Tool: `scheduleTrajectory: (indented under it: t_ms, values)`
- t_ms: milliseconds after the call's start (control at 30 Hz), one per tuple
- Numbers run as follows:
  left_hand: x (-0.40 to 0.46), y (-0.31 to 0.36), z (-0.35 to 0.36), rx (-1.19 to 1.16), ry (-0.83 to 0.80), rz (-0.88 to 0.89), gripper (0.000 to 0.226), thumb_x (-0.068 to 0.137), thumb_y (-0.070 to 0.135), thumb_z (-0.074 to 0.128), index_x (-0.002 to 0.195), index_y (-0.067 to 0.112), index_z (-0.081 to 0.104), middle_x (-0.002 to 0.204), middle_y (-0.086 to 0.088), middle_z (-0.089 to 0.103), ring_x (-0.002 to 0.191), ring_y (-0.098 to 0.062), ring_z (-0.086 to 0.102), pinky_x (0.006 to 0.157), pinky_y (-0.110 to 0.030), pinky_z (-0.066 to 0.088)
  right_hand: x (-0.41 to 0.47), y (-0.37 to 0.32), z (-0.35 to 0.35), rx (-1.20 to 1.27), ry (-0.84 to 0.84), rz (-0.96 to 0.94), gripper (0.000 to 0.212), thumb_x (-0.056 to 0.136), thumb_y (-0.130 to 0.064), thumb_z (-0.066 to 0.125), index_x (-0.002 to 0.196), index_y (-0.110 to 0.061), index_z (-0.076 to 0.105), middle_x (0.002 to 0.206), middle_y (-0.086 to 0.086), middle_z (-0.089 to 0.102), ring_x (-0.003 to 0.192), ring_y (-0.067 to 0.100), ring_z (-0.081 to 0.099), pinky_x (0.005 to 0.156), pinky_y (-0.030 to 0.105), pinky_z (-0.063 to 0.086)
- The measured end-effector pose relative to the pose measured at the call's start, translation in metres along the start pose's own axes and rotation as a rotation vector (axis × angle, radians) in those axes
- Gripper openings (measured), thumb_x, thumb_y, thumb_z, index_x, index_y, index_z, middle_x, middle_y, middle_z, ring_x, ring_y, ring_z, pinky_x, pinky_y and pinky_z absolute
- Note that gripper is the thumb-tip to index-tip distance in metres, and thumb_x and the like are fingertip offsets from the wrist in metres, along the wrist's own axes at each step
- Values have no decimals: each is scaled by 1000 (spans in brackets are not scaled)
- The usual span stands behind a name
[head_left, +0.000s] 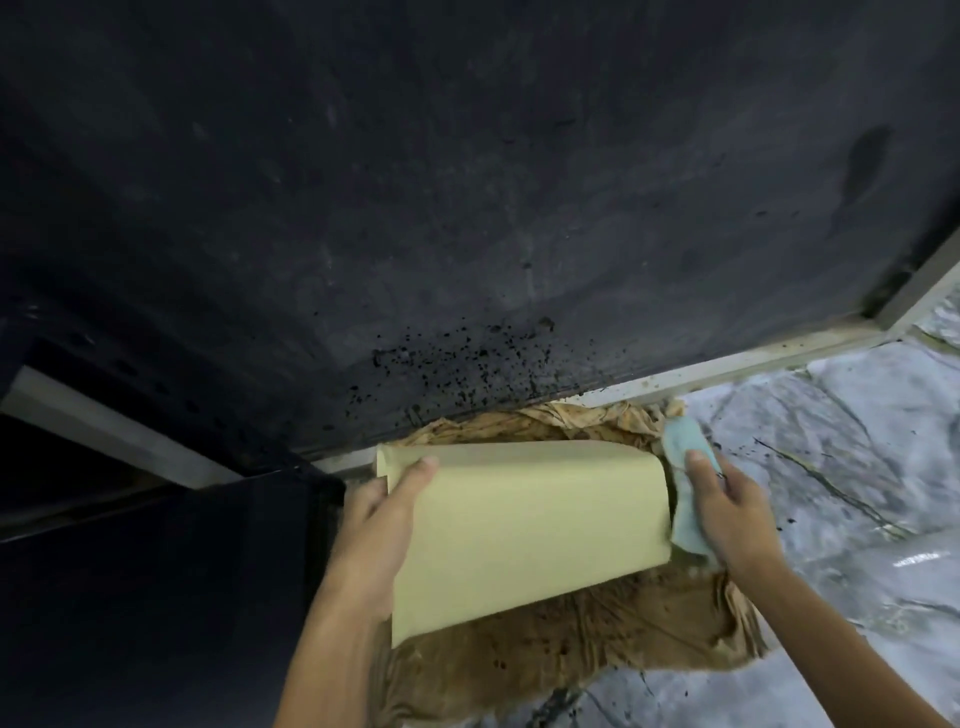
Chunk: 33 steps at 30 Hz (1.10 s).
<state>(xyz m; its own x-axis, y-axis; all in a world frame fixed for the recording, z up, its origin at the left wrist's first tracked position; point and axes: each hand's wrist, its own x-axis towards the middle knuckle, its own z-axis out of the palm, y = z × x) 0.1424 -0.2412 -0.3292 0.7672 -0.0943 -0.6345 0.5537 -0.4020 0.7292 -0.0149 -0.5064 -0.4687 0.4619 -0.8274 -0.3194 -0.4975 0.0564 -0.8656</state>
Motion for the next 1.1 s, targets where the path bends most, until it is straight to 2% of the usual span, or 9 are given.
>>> scheduleTrajectory:
  t_ms: [200, 300, 367, 433, 500, 600, 833, 933, 1100]
  values:
    - [-31, 47, -4, 364, -121, 349, 25, 94, 37, 70, 91, 15, 81, 88, -1, 85, 86, -21, 81, 86, -48, 63, -39, 11, -57, 87, 123, 108, 45, 99, -44, 48, 103, -3, 63, 88, 23, 63, 78, 30, 59, 70, 44, 47]
    - [-34, 68, 6, 684, -184, 456, 19, 88, 34, 74, 82, 17, 69, 93, -3, 76, 84, -23, 73, 74, -44, 58, -58, -6, -66, 33, 96, 19, 40, 101, -31, 49, 96, 6, 63, 90, 33, 61, 80, 27, 53, 62, 39, 35]
    - [-33, 65, 19, 895, -170, 519, 28, 90, 37, 71, 78, 18, 54, 95, -2, 61, 84, -25, 63, 70, -38, 49, -73, -21, -60, 14, 38, -55, 33, 100, -31, 50, 92, -2, 63, 86, 25, 64, 83, 31, 57, 65, 39, 40]
    - [-35, 52, 31, 1052, -170, 575, 25, 93, 39, 65, 96, 14, 61, 108, -7, 63, 97, -30, 64, 84, -41, 53, -84, -35, -51, -15, -27, -157, 25, 100, -37, 51, 95, -15, 62, 82, 14, 64, 77, 23, 61, 69, 34, 48]
    - [-38, 35, 39, 1223, -181, 617, 33, 99, 39, 57, 122, 16, 62, 123, -11, 65, 113, -35, 64, 95, -44, 53, -92, -51, -41, -53, -80, -272, 14, 100, -33, 51, 107, -26, 62, 75, -3, 65, 64, -2, 61, 59, 9, 46]
    - [-43, 16, 43, 1380, -167, 711, 40, 103, 34, 51, 141, 22, 52, 124, -14, 68, 116, -36, 66, 95, -44, 51, -95, -76, -27, -73, -147, -365, 24, 100, -36, 47, 118, -31, 62, 73, -12, 68, 64, -6, 64, 54, 6, 44]
    - [-35, -9, 67, 1457, -236, 763, 57, 103, 20, 49, 157, 27, 33, 115, -20, 72, 107, -41, 70, 91, -49, 57, -94, -100, -15, -53, -175, -437, 28, 98, -51, 41, 110, -36, 61, 88, 12, 73, 60, 4, 62, 56, 13, 48]
    - [-31, -12, 73, 1351, -231, 744, 54, 102, 32, 49, 154, 27, 37, 120, -19, 71, 110, -40, 69, 90, -47, 57, -91, -89, -15, -79, -150, -424, 40, 96, -54, 40, 126, -35, 58, 82, 10, 72, 72, 15, 67, 65, 29, 54]
    - [-25, -11, 73, 1144, -189, 618, 69, 83, 76, 45, 131, 29, 60, 124, -2, 73, 112, -27, 69, 91, -43, 58, -91, -80, -19, -119, -131, -446, 58, 94, -63, 36, 135, -27, 55, 82, 16, 72, 71, 19, 67, 58, 19, 50]
